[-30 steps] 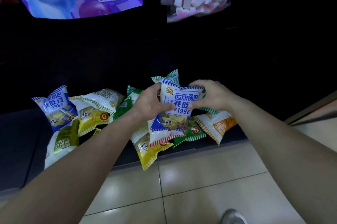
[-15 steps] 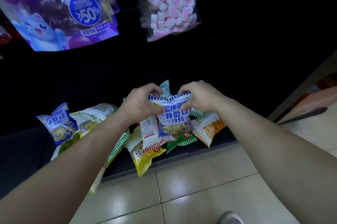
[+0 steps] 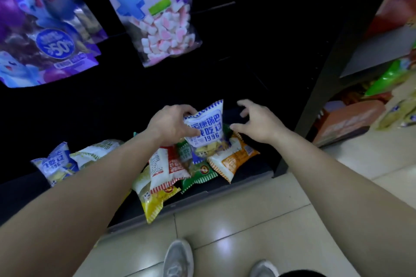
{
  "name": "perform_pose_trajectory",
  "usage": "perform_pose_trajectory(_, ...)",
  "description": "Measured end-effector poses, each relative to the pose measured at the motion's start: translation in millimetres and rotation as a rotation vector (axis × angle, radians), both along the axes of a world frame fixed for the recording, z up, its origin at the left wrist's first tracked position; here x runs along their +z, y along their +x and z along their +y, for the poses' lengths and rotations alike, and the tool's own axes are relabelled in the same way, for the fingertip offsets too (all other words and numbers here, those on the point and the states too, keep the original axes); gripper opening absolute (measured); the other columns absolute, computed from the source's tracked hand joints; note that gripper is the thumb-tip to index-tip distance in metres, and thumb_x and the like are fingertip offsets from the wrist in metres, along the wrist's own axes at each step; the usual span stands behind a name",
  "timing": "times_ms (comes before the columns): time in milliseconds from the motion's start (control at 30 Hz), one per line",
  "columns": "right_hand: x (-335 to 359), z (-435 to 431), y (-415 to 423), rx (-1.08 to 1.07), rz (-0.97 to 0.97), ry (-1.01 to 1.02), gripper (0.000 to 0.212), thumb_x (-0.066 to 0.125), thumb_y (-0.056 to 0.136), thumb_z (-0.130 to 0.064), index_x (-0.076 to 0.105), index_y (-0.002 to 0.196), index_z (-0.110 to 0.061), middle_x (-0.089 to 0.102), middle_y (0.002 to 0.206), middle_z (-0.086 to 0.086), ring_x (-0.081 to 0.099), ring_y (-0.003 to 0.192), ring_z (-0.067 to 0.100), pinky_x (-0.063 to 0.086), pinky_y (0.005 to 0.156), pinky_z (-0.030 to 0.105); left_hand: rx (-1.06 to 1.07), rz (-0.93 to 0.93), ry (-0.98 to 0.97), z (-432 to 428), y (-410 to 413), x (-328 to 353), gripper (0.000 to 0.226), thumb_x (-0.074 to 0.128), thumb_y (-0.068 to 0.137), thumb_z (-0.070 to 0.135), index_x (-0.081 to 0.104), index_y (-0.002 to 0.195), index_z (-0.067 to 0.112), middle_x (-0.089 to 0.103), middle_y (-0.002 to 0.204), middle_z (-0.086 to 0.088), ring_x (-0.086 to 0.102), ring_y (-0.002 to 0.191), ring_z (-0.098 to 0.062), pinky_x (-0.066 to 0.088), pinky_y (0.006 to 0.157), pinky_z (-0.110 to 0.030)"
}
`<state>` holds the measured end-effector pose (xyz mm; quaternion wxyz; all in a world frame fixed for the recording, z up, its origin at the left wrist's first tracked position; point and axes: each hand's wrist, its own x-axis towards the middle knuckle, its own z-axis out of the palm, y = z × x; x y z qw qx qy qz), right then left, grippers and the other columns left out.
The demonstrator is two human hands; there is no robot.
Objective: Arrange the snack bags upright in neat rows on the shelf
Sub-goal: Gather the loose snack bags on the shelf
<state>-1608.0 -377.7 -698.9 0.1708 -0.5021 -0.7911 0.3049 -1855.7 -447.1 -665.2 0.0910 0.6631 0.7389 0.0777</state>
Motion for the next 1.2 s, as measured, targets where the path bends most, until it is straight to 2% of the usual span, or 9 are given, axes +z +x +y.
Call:
perform_pose_trajectory(67, -22, 12, 5, -0.044, -0.031, -0.039, 0.060, 0.069, 0.086, -0.047, 0.049, 0.139, -0.025, 0.061, 0.127, 0.000, 0.058, 0.107, 0.015, 0.049, 0.085, 0.032, 0.042, -0.059, 0.024, 28, -5, -10, 0.064, 0.080, 0.067, 0.058, 0.058, 0.122, 0.036, 0.065, 0.120, 0.005, 0.061, 0.086, -0.012, 0.051, 0.075, -0.031)
perform_pose_trajectory(167, -53, 32, 0, -0.064, -0.101, -0.092, 0.050, 0.067, 0.089, -0.044, 0.055, 0.133, -0.023, 0.061, 0.127, 0.002, 0.058, 0.110, 0.018, 0.051, 0.089, 0.037, 0.056, -0.100, 0.081, 81, -11, -29, 0.058, 0.082, 0.065, 0.054, 0.059, 0.117, 0.039, 0.069, 0.106, 0.005, 0.056, 0.078, -0.010, 0.047, 0.069, -0.029)
perform_pose_trajectory(367, -105, 68, -15, -0.053, -0.261, -0.109, 0.047, 0.062, 0.090, -0.047, 0.054, 0.131, -0.026, 0.058, 0.128, 0.001, 0.058, 0.112, 0.020, 0.053, 0.089, 0.039, 0.063, -0.057, 0.119, 173, -8, -95, 0.058, 0.080, 0.070, 0.049, 0.058, 0.122, 0.038, 0.068, 0.111, -0.002, 0.064, 0.097, -0.024, 0.054, 0.076, -0.039)
perform_pose_trajectory(567, -146, 90, -27, -0.058, -0.299, -0.135, 0.046, 0.060, 0.091, -0.045, 0.054, 0.133, -0.026, 0.056, 0.129, -0.001, 0.055, 0.113, 0.017, 0.052, 0.088, 0.039, 0.031, -0.098, 0.108, 228, -9, -156, 0.062, 0.081, 0.073, 0.043, 0.057, 0.129, 0.030, 0.064, 0.122, -0.006, 0.061, 0.105, -0.026, 0.050, 0.077, -0.034)
perform_pose_trajectory(700, -164, 93, -32, -0.090, -0.277, -0.118, 0.040, 0.059, 0.092, -0.041, 0.056, 0.130, -0.026, 0.058, 0.126, -0.001, 0.058, 0.109, 0.018, 0.053, 0.087, 0.040, 0.046, -0.171, 0.135, 248, -14, -167, 0.056, 0.080, 0.075, 0.042, 0.058, 0.124, 0.027, 0.059, 0.121, -0.005, 0.059, 0.104, -0.026, 0.049, 0.077, -0.035)
perform_pose_trajectory(867, -177, 82, -37, -0.135, -0.275, -0.132, 0.034, 0.058, 0.092, -0.038, 0.057, 0.124, -0.027, 0.057, 0.122, 0.000, 0.058, 0.107, 0.019, 0.053, 0.084, 0.040, 0.003, 0.272, 0.344, 241, 3, -172, 0.053, 0.069, 0.084, 0.038, 0.049, 0.129, 0.020, 0.050, 0.128, -0.012, 0.048, 0.114, -0.037, 0.041, 0.085, -0.046)
perform_pose_trajectory(933, -178, 76, -36, -0.118, -0.287, -0.135, 0.036, 0.056, 0.092, -0.037, 0.057, 0.126, -0.026, 0.056, 0.123, 0.001, 0.058, 0.110, 0.021, 0.053, 0.086, 0.040, -0.047, 0.303, 0.392, 233, 7, -169, 0.054, 0.066, 0.086, 0.037, 0.047, 0.133, 0.018, 0.046, 0.133, -0.012, 0.044, 0.119, -0.037, 0.039, 0.089, -0.046)
perform_pose_trajectory(1033, -169, 70, -35, -0.087, -0.301, -0.137, 0.039, 0.056, 0.093, -0.036, 0.055, 0.129, -0.024, 0.056, 0.125, 0.003, 0.057, 0.112, 0.021, 0.052, 0.089, 0.040, -0.074, 0.183, 0.334, 208, -1, -156, 0.054, 0.066, 0.086, 0.040, 0.049, 0.134, 0.022, 0.049, 0.131, -0.008, 0.046, 0.118, -0.031, 0.042, 0.089, -0.043)
perform_pose_trajectory(1200, -139, 56, -47, 0.001, -0.284, -0.234, 0.044, 0.056, 0.092, -0.042, 0.052, 0.133, -0.027, 0.063, 0.119, 0.000, 0.060, 0.103, 0.018, 0.053, 0.086, 0.038, -0.091, 0.062, -0.037, 119, -38, -141, 0.054, 0.068, 0.080, 0.050, 0.054, 0.128, 0.030, 0.054, 0.124, 0.000, 0.056, 0.110, -0.023, 0.051, 0.085, -0.037)
